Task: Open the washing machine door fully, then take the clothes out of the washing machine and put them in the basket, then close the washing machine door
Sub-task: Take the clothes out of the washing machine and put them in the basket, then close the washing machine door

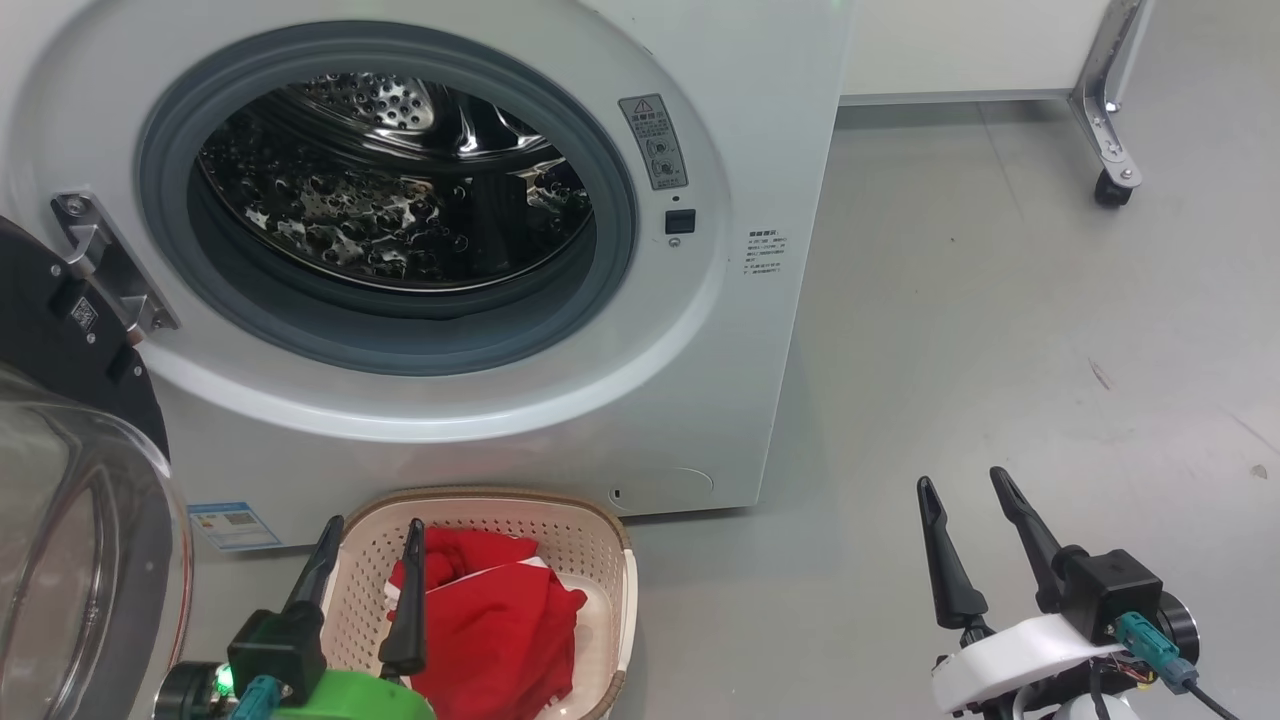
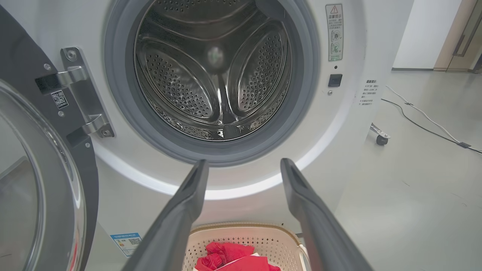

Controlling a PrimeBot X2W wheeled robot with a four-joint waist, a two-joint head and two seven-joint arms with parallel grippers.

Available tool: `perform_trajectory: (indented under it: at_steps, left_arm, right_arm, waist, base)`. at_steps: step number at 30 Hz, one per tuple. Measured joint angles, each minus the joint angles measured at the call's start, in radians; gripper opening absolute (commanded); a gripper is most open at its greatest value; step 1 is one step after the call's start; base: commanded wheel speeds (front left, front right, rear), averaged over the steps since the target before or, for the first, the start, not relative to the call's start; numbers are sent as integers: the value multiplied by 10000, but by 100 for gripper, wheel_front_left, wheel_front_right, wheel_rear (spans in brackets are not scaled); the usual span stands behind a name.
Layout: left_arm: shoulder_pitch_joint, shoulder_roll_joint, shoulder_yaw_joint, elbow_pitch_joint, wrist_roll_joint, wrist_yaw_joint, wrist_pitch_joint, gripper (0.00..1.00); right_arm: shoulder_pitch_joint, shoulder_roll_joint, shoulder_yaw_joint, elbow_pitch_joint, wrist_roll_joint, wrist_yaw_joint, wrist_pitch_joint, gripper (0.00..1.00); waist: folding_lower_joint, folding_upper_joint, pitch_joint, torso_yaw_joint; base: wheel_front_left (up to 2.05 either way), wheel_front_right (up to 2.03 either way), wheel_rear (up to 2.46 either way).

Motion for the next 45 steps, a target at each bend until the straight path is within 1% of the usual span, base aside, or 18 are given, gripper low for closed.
perform_trajectory:
  at_steps: [2, 23, 30, 45]
  left_arm:
    - [150, 2, -12, -171, 4, 54, 10, 100]
    - [993, 88, -184, -1369, 121, 230, 543, 100]
    - [1106, 98, -221, -1574, 186, 305, 719, 100]
    - [1308, 140, -230, -2006, 267, 407, 968, 100]
  right_arm:
    - [81, 6, 8, -81, -2, -73, 0, 100]
    - [294, 8, 54, -288, -12, -86, 0, 100]
    - [328, 10, 58, -301, -12, -157, 0, 100]
    - [472, 17, 123, -330, -12, -161, 0, 100]
  waist:
    - [0, 0, -42, 2]
    - [0, 0, -164, -2]
    - [0, 0, -249, -9]
    - [0, 0, -312, -14]
  base:
    - [0, 0, 0]
    - [0, 0, 0]
    - [0, 0, 0]
    - [-34, 34, 0]
